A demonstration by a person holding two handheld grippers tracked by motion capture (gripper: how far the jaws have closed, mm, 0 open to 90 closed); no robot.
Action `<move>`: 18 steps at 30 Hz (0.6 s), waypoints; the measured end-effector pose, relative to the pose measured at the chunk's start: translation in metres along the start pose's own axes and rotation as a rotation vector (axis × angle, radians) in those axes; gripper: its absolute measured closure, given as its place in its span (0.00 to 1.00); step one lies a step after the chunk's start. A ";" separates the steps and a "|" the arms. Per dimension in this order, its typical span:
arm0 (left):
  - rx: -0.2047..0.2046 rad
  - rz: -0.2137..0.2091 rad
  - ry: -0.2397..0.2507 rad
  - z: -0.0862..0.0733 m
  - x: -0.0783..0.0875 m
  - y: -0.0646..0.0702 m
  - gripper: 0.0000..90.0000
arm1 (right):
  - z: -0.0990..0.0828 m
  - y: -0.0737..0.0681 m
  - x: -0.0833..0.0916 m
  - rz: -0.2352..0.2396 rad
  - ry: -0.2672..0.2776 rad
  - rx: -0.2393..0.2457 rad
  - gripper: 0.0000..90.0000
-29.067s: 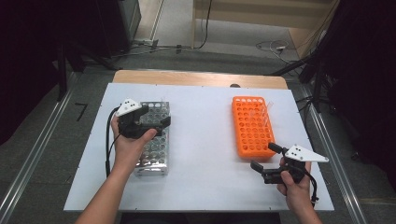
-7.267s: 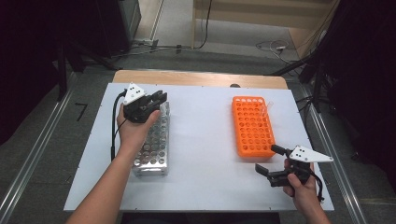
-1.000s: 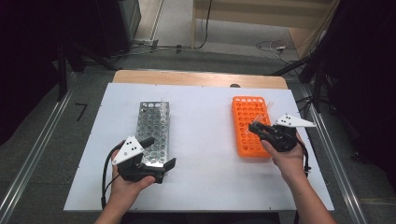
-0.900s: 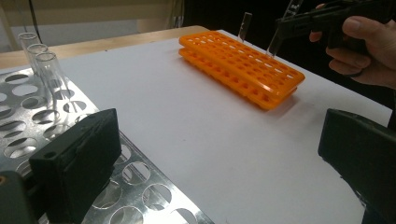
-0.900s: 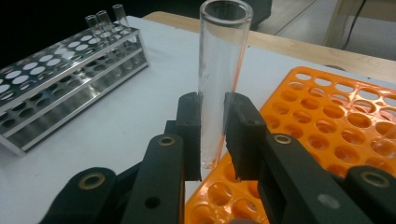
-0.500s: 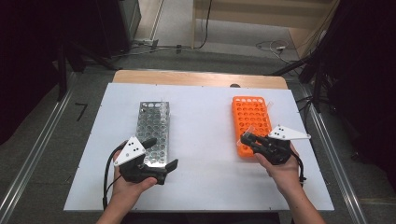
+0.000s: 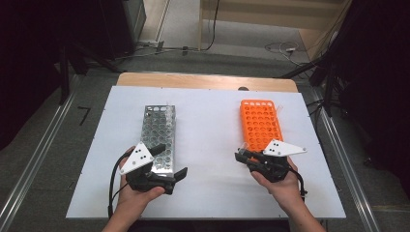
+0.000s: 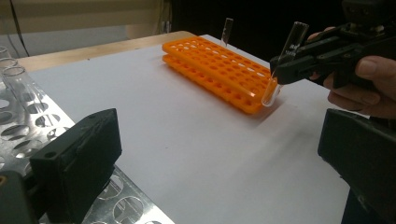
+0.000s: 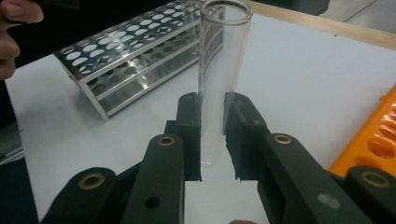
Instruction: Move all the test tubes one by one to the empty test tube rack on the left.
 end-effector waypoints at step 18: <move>-0.026 -0.072 -0.005 0.004 -0.013 0.021 0.02 | -0.002 -0.040 -0.011 0.085 -0.026 0.058 0.82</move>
Point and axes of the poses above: each handheld gripper's, and its own axes: x roughly backward along the jaws, z roughly out of its top, y roughly to its right, the point moved 6 cm from there along -x, roughly forward along the jaws, and after that the axes turned 9 degrees about -z, right-handed, at the moved point
